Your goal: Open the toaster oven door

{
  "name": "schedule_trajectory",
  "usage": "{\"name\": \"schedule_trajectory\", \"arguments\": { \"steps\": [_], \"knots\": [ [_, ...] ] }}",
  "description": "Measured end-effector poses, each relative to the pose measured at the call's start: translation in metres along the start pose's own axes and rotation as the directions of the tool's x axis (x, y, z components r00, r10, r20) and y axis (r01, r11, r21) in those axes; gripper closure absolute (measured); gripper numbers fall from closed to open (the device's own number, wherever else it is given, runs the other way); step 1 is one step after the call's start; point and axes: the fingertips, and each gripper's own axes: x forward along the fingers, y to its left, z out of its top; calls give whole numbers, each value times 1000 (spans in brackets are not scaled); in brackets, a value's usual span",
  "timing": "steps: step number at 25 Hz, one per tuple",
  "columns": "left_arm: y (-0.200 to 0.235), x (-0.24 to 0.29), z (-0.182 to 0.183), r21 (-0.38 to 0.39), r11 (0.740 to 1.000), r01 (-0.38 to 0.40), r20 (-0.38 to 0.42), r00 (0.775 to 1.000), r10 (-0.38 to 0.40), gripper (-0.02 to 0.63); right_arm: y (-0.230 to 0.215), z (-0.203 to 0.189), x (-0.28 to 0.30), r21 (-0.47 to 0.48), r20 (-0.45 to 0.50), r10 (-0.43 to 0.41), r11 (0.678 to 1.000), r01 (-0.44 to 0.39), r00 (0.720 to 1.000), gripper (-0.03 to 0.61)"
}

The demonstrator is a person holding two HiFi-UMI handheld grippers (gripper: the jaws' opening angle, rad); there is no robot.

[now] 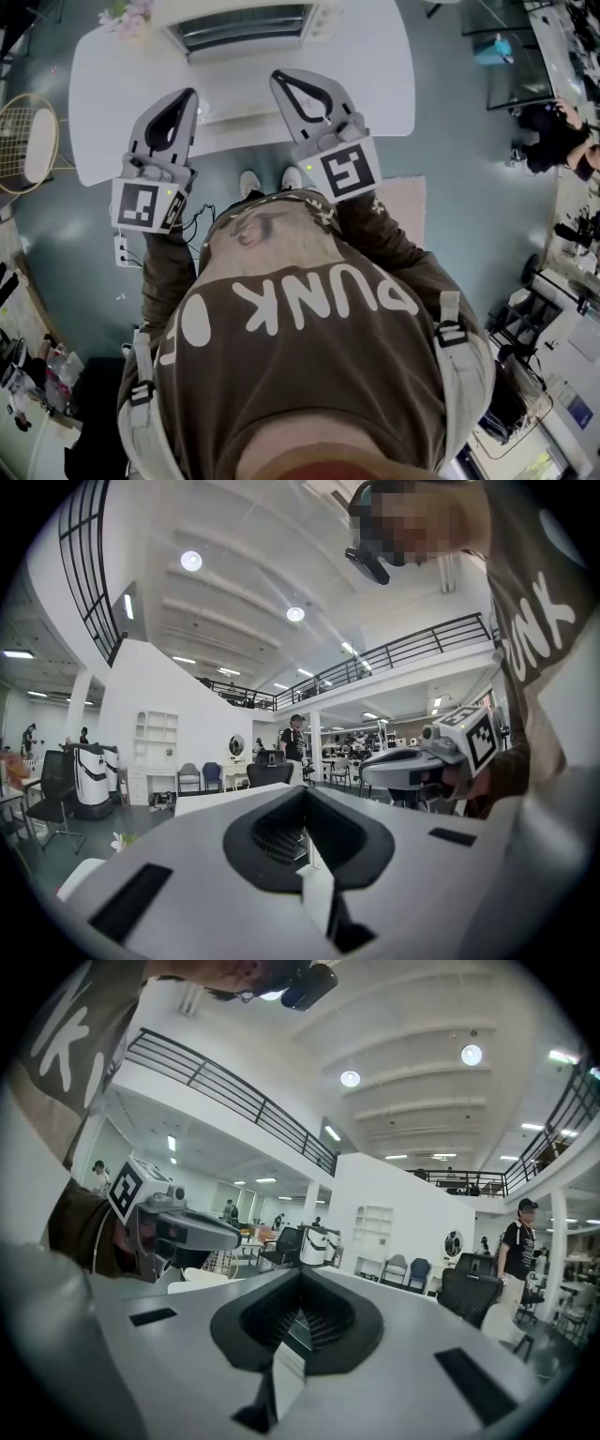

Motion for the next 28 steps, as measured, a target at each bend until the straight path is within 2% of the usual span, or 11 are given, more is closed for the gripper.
{"name": "schedule_trajectory", "arguments": {
  "steps": [28],
  "knots": [
    [-8,0,2,1,1000,11,-3,1000,-11,611,-1,-12,-4,47,-38,2,999,0,999,569]
  ]
}}
